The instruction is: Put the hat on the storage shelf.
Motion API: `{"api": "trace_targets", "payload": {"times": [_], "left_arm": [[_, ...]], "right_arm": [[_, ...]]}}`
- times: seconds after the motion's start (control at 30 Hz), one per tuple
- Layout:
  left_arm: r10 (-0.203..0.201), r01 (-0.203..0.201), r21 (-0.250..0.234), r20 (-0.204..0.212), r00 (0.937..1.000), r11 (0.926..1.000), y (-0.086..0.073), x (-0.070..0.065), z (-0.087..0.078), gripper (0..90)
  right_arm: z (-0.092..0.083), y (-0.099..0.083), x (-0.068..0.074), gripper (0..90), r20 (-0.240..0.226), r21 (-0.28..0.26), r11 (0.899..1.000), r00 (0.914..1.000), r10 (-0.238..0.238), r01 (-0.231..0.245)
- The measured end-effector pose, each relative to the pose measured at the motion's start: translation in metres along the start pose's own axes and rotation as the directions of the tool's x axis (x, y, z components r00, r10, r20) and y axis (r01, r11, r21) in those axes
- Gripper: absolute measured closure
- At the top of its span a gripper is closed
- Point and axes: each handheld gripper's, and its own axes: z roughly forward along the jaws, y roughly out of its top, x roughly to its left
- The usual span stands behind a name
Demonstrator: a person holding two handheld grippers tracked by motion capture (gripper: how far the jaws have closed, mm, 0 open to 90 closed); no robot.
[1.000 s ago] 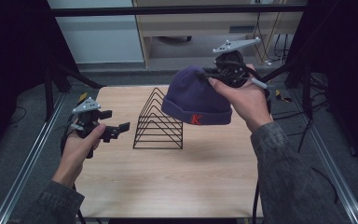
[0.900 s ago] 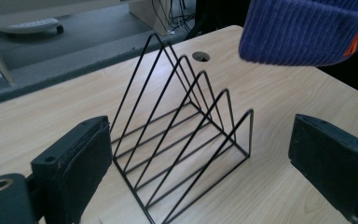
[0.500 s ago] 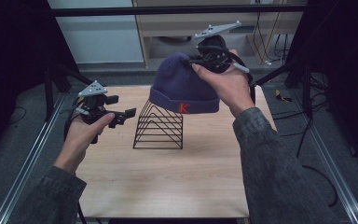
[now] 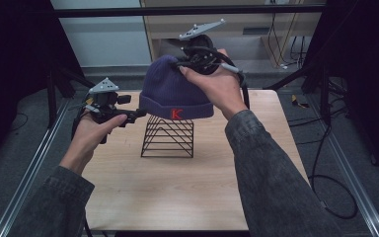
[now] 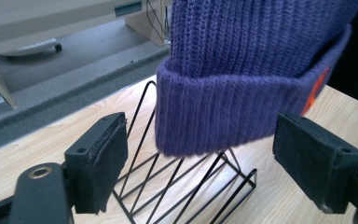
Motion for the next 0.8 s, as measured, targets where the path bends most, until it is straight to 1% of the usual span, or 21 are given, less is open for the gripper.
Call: {"api": "trace_targets", "payload": {"times": [0.07, 0.13, 0.2, 0.3, 0.33, 0.37, 0.4, 0.43, 0.47, 0.5, 0.53, 0.57, 0.6, 0.63, 0.67, 0.7, 0.73, 0.8], "left_arm": [[-0.02, 0.02, 0.002, 0.006, 0.9998, 0.9998, 0.0, 0.003, 0.004, 15.6], [-0.022, 0.022, 0.009, 0.004, 0.9997, 0.9997, -0.001, 0.006, 0.007, 15.5], [-0.036, 0.036, 0.018, 0.007, 0.9993, 0.9992, -0.002, 0.008, 0.01, 15.0], [-0.036, 0.035, 0.03, 0.017, 0.9992, 0.9989, -0.004, 0.008, 0.012, 14.0], [-0.036, 0.035, 0.04, 0.025, 0.9991, 0.9986, -0.006, 0.008, 0.014, 14.0], [-0.044, 0.042, 0.056, 0.042, 0.9982, 0.9976, -0.007, 0.008, 0.017, 13.2], [-0.044, 0.042, 0.056, 0.042, 0.9982, 0.9976, -0.007, 0.008, 0.017, 13.0], [-0.051, 0.048, 0.069, 0.053, 0.9973, 0.9965, -0.009, 0.008, 0.019, 13.7], [-0.051, 0.048, 0.069, 0.053, 0.9973, 0.9965, -0.009, 0.008, 0.019, 17.8], [-0.044, 0.039, 0.072, 0.068, 0.9967, 0.9966, -0.01, 0.007, 0.02, 23.4], [-0.044, 0.039, 0.072, 0.068, 0.9967, 0.9966, -0.01, 0.007, 0.02, 26.8], [-0.033, 0.027, 0.078, 0.077, 0.9965, 0.9966, -0.01, 0.006, 0.019, 37.1], [-0.033, 0.027, 0.078, 0.077, 0.9965, 0.9966, -0.01, 0.006, 0.019, 43.9], [-0.018, 0.013, 0.086, 0.054, 0.9984, 0.9962, -0.01, 0.004, 0.017, 54.1], [-0.018, 0.013, 0.086, 0.054, 0.9984, 0.9962, -0.01, 0.004, 0.017, 61.6], [-0.025, 0.021, 0.081, 0.044, 0.9987, 0.9964, -0.009, 0.004, 0.016, 63.6], [-0.025, 0.021, 0.081, 0.044, 0.9987, 0.9964, -0.009, 0.004, 0.016, 65.4], [-0.01, 0.009, 0.082, 0.016, 0.9998, 0.9966, -0.009, 0.003, 0.013, 66.7]], "right_arm": [[0.003, 0.001, 0.003, 77.4, -0.007, 0.003, 1.0, 1.0, -0.006, 0.006], [0.006, 0.001, 0.006, 77.3, -0.016, 0.006, 1.0, 0.9998, -0.01, 0.01], [0.008, 0.001, 0.009, 77.3, -0.023, 0.008, 1.0, 0.9996, -0.015, 0.015], [0.01, 0.002, 0.012, 77.3, -0.03, 0.005, 1.0, 0.9994, -0.017, 0.017], [0.01, 0.002, 0.012, 77.3, -0.03, 0.005, 1.0, 0.9994, -0.017, 0.017], [0.011, 0.003, 0.014, 77.3, -0.036, 0.003, 1.0, 0.9992, -0.015, 0.015], [0.012, 0.003, 0.015, 77.3, -0.038, 0.003, 1.0, 0.9992, -0.013, 0.014], [0.013, 0.003, 0.016, 77.3, -0.04, 0.003, 1.0, 0.9991, -0.013, 0.013], [0.013, 0.003, 0.016, 77.3, -0.04, 0.003, 1.0, 0.9991, -0.013, 0.013], [0.015, 0.004, 0.017, 77.3, -0.043, 0.01, 1.0, 0.9989, -0.016, 0.017], [0.015, 0.004, 0.017, 77.3, -0.043, 0.01, 1.0, 0.9989, -0.016, 0.017], [0.017, 0.004, 0.018, 77.2, -0.042, 0.011, 1.0, 0.9989, -0.019, 0.019], [0.017, 0.004, 0.018, 77.2, -0.042, 0.011, 1.0, 0.9989, -0.019, 0.019], [0.017, 0.005, 0.018, 77.2, -0.038, 0.011, 1.0, 0.9991, -0.021, 0.021], [0.017, 0.005, 0.018, 77.2, -0.038, 0.011, 1.0, 0.9991, -0.021, 0.021], [0.018, 0.005, 0.017, 77.1, -0.031, 0.013, 1.0, 0.9993, -0.019, 0.019], [0.018, 0.005, 0.017, 77.1, -0.031, 0.013, 1.0, 0.9993, -0.019, 0.019], [0.02, 0.002, 0.015, 76.9, -0.019, 0.019, 1.0, 0.9997, -0.015, 0.015]]}}
